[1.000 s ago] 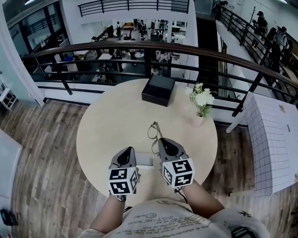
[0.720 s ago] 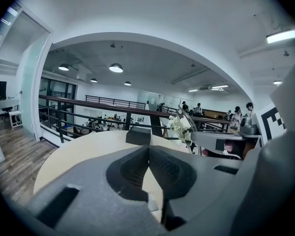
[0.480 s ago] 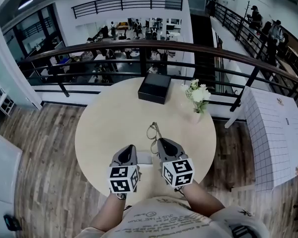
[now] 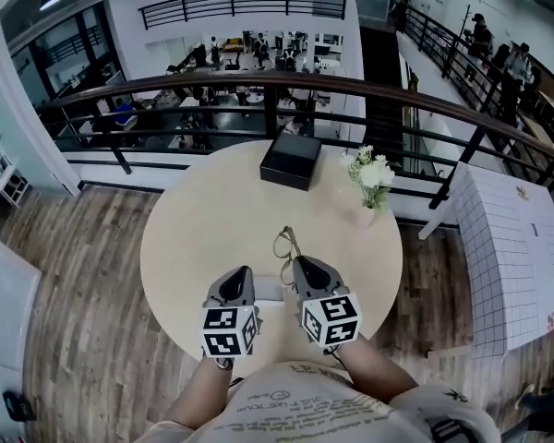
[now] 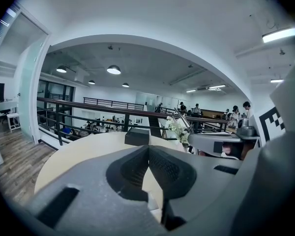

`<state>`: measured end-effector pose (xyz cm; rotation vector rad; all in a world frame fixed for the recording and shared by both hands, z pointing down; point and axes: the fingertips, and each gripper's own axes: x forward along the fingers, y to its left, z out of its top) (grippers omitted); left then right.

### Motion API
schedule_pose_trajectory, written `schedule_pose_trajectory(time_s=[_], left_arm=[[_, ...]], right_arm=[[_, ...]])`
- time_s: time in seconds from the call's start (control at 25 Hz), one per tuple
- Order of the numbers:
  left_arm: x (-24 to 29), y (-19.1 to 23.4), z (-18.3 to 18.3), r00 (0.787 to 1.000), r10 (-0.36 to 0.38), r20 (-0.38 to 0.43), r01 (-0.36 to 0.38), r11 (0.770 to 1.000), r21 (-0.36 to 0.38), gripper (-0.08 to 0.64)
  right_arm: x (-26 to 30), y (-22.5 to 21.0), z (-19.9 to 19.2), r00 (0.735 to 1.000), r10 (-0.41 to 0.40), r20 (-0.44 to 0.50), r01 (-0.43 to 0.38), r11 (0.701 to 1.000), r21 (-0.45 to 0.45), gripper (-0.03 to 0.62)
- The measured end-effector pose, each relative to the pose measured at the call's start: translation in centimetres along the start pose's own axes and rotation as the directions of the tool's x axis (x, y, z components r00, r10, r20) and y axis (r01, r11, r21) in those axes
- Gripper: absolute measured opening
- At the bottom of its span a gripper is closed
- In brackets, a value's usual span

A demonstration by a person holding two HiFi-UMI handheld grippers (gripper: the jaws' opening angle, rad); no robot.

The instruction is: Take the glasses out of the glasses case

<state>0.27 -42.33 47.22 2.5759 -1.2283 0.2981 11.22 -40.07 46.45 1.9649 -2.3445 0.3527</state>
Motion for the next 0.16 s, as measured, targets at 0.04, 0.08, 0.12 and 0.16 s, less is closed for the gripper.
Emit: schedule_pose_trajectory(time_s=[0.04,0.08,0.12,0.16], left_arm=[[-0.6,0.0,0.0,1.0,0.002,0.002,-0.002,1.0,0.0,0.014],[-1.2,0.1,-0.1,1.0,0.003,0.003,-0.003,1.0,0.0,0.014],[-1.7,0.1,-0.2,1.0,0.005,0.004,-0.005,1.0,0.0,0.014],[-2.2,0.1,-0.3,1.0,0.007,0.004,-0.007,1.0,-0.001,0.014]], right_arm=[[-0.4,0.5,-0.1,1.0,0.0,0.0,0.0,1.0,-0.001,0.029],[-0.8,0.9,-0.1,1.0,0.002,0.0,-0.002,1.0,-0.001,0.029],[-1.1,1.3,-0.2,1.0,0.003,0.0,-0.003,1.0,-0.002,0.029],[-1.5,1.7,-0.4,1.0,0.005,-0.001,-0.005,1.0,-0.004,0.029]])
